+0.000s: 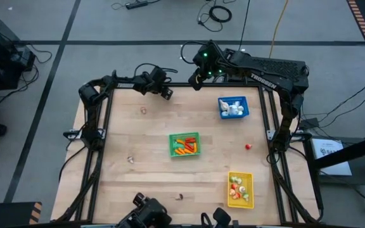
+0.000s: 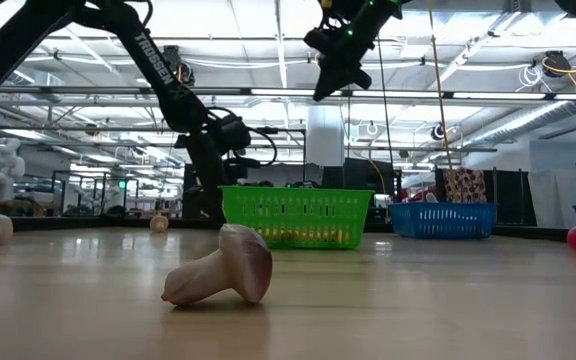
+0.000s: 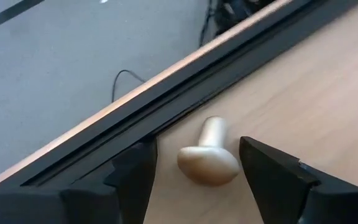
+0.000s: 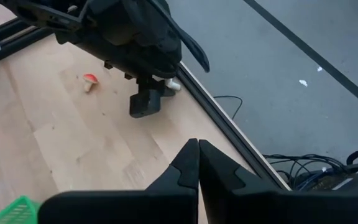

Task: Sort produce into baskets
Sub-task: Put the brown mushroom into the yellow bin

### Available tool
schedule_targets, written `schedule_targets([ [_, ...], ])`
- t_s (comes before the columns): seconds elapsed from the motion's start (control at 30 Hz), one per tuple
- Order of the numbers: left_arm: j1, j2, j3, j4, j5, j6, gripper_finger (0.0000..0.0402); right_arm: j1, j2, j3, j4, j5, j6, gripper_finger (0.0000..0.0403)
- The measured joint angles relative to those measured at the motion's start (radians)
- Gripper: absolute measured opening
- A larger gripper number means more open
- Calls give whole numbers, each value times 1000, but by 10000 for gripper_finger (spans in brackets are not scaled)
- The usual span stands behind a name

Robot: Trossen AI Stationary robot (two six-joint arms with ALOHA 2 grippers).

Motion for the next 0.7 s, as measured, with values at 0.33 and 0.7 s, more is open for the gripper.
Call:
schedule_targets([
  [0.33,-2,-12,2,-72,88,71,78,4,0,0,-74,0,78,0],
  [0.7,-108,-269,-46,-425,213,193,82,151,0,0,-220,13,153,0],
])
